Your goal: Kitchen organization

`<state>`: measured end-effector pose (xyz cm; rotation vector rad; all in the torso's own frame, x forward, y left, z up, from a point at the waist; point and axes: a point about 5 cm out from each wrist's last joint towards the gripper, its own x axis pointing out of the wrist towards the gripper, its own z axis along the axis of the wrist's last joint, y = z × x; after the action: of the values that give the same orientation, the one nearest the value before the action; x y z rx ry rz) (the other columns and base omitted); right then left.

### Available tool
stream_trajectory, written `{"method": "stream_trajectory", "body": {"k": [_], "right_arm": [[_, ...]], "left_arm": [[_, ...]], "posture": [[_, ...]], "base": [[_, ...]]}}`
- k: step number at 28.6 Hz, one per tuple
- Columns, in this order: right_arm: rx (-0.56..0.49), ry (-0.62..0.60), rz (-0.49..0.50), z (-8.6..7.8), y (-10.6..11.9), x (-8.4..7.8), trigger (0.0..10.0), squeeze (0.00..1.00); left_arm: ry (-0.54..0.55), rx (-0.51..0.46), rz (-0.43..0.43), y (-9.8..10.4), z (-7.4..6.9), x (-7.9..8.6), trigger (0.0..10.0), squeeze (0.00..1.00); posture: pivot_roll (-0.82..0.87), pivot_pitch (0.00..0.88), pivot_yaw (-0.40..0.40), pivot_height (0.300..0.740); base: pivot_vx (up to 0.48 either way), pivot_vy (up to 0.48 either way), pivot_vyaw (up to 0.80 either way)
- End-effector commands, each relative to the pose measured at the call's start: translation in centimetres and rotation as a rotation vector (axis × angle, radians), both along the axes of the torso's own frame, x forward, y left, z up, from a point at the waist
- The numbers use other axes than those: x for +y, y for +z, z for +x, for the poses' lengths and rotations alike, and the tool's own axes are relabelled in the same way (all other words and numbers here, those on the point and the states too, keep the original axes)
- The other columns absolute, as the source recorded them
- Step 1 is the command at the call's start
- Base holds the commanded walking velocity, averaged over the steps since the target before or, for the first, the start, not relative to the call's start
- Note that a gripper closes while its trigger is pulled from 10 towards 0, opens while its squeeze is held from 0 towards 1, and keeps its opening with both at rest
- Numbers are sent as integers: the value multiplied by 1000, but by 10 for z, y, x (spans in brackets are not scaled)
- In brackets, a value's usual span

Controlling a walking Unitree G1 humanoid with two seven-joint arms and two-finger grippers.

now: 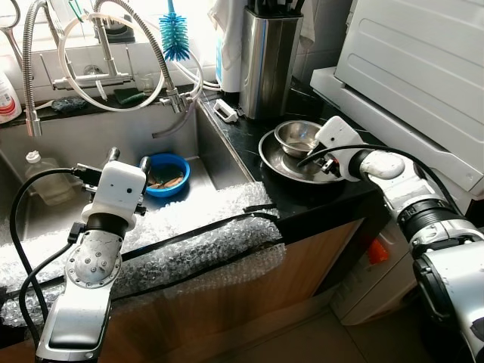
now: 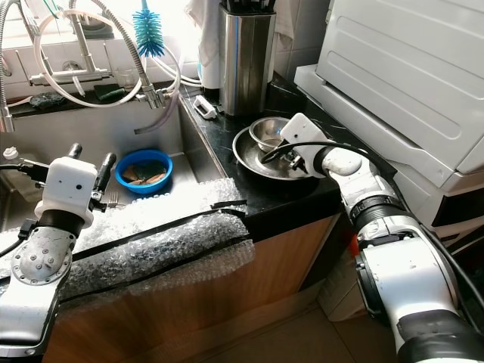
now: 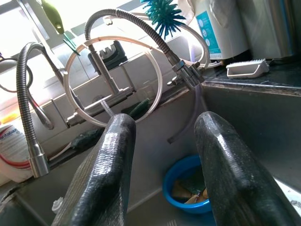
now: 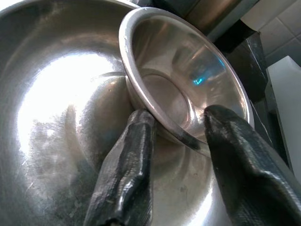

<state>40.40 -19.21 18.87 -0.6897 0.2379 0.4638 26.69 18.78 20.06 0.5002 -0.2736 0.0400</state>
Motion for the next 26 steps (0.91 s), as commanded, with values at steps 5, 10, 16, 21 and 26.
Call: {"method": "stream_trajectory", "body": {"k": [5, 10, 16, 21, 26], "right_arm": [[28, 34, -11, -1, -4, 3, 0, 0], [31, 37, -10, -1, -5, 5, 0, 0], [13, 33, -1, 0, -3, 7, 0, 0], [-55, 16, 34, 3, 7, 9, 0, 0], [-172, 43, 108, 5, 22, 21, 0, 0]], "left_arm": [[-2, 7, 18, 1, 0, -1, 10000, 0], [0, 14, 20, 0, 0, 0, 10000, 0], [5, 12, 22, 0, 0, 0, 10000, 0], [12, 5, 22, 1, 0, 1, 10000, 0], [22, -9, 16, 3, 1, 1, 10000, 0]], "posture": [[20, 0, -61, 740], [22, 0, -62, 740], [21, 0, -63, 740], [21, 0, -64, 740], [19, 0, -65, 740]], "base": [[0, 0, 0], [0, 0, 0], [0, 0, 0], [0, 0, 0], [0, 0, 0]]}}
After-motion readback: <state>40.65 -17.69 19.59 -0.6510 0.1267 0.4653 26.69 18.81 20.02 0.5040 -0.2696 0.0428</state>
